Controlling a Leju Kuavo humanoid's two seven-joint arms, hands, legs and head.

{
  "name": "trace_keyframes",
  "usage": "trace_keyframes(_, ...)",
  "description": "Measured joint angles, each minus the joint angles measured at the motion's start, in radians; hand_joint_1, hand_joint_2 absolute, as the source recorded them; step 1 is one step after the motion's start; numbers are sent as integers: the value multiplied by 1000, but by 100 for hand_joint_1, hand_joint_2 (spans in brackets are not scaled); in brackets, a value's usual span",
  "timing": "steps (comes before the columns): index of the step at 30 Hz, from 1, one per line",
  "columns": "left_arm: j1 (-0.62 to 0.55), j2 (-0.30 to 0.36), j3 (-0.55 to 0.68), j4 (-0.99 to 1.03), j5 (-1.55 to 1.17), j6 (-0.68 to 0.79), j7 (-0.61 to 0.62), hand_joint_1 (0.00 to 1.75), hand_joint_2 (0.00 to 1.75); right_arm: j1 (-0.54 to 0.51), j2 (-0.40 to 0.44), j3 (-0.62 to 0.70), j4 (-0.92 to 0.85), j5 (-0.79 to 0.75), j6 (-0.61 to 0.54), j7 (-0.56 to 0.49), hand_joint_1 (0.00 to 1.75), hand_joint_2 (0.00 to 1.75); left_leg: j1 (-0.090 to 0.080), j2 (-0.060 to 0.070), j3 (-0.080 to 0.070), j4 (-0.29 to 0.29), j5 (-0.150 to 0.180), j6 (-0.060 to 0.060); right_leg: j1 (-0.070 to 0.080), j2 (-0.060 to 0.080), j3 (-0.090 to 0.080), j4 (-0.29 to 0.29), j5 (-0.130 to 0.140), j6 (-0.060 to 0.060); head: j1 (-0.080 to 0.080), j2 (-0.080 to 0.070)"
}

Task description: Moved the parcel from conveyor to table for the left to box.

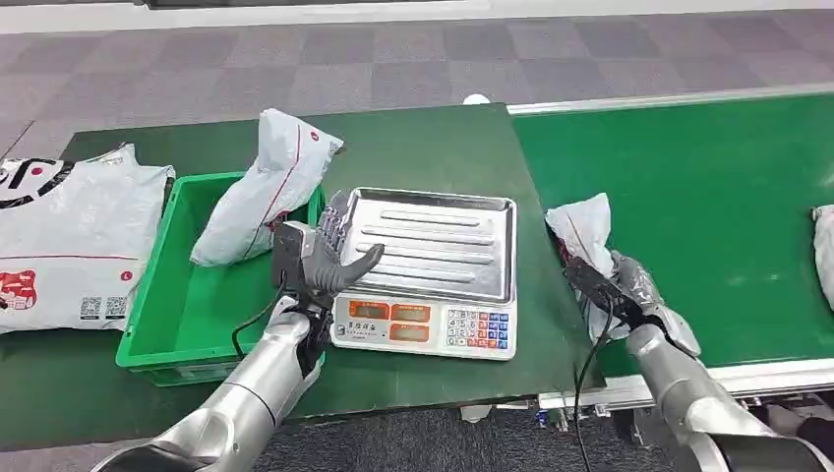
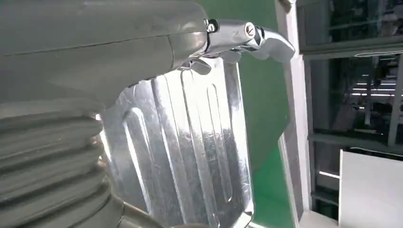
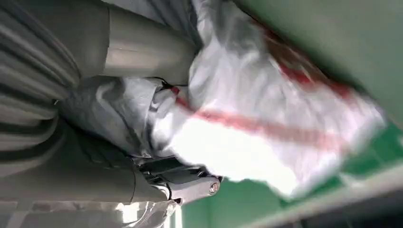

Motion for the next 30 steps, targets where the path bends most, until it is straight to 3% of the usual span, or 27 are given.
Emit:
trace_keyframes(14,0,3,14,-5,7,17,-8,0,175,111,-10,-24,-282,-217,-71,-64,175,175,0,-3,-2,-1,0,1,-1,-4,0,0,-2,1,0,0)
trace_keyframes(30,0,-5,15,-6,16,23,-5,0,175,83,-42,-24,-352,-309,-123,-96,175,175,-1,-7,-3,0,0,1,-3,-6,0,0,-2,1,0,0)
